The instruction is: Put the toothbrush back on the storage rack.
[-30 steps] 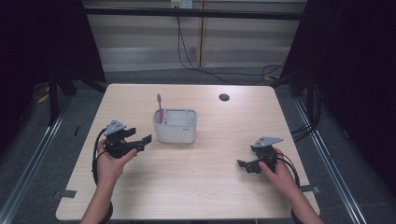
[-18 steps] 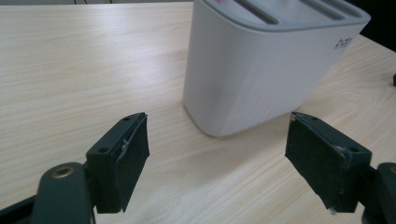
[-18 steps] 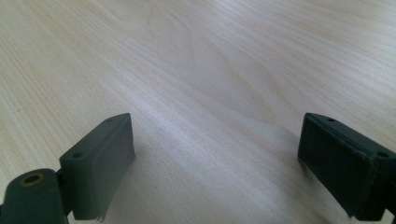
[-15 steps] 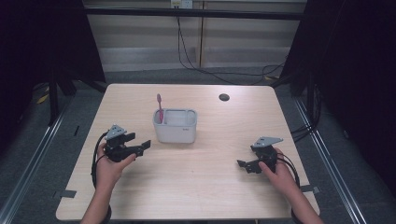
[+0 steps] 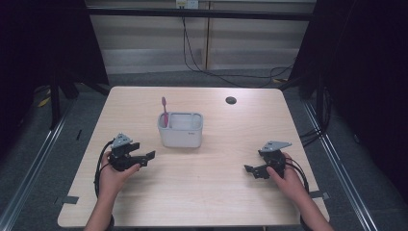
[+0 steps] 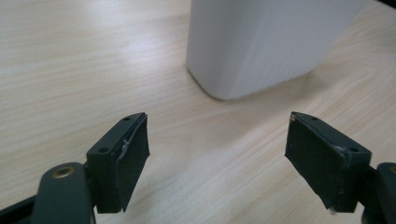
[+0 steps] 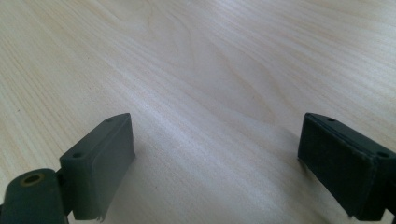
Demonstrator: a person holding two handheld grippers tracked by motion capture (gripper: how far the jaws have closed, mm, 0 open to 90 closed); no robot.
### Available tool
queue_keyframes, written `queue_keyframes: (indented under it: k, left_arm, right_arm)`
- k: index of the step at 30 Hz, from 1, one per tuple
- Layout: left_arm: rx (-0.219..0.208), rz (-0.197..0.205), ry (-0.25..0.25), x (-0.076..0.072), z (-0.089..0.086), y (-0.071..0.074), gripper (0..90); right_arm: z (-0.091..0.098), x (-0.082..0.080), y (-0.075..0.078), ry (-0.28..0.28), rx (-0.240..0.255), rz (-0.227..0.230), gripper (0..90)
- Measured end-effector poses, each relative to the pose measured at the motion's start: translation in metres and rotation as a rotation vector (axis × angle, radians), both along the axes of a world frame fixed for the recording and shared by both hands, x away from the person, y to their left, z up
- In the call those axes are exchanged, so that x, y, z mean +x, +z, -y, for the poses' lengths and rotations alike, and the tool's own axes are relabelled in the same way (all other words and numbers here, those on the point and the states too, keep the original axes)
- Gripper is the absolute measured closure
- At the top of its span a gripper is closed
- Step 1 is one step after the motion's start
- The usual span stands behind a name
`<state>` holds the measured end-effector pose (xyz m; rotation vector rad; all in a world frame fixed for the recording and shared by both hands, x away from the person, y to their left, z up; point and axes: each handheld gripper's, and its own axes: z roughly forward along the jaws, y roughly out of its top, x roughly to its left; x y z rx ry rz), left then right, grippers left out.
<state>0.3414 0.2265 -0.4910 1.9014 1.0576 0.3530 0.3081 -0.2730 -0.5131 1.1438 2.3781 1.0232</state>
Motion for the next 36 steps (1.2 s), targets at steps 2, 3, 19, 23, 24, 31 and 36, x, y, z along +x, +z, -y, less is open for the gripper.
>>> queue_keyframes:
  k: [2, 3, 19, 23, 24, 31, 36]
  left_arm:
    - [0.009, -0.012, -0.003, 0.0, -0.001, -0.003, 21.3]
    - [0.016, -0.016, 0.0, 0.0, -0.001, -0.004, 21.4]
    - [0.083, -0.057, -0.019, -0.003, -0.001, -0.018, 21.4]
    - [0.104, -0.064, -0.027, -0.003, -0.001, -0.018, 21.4]
    - [0.105, -0.065, -0.023, -0.004, 0.0, -0.019, 21.4]
    - [0.15, -0.054, -0.036, -0.004, 0.003, -0.019, 18.9]
    - [0.2, -0.043, -0.041, -0.005, 0.007, -0.019, 16.9]
  right_arm:
    - [0.0, 0.0, 0.0, 0.0, 0.0, 0.0, 10.1]
    - [0.0, 0.0, 0.0, 0.0, 0.0, 0.0, 10.1]
    - [0.0, 0.0, 0.0, 0.0, 0.0, -0.001, 10.1]
    - [0.0, 0.0, 0.0, 0.0, 0.0, 0.0, 10.0]
    - [0.0, 0.0, 0.0, 0.0, 0.0, 0.0, 10.1]
    - [0.0, 0.0, 0.0, -0.001, 0.0, -0.001, 10.1]
    - [0.0, 0.0, 0.0, 0.0, 0.0, 0.0, 10.1]
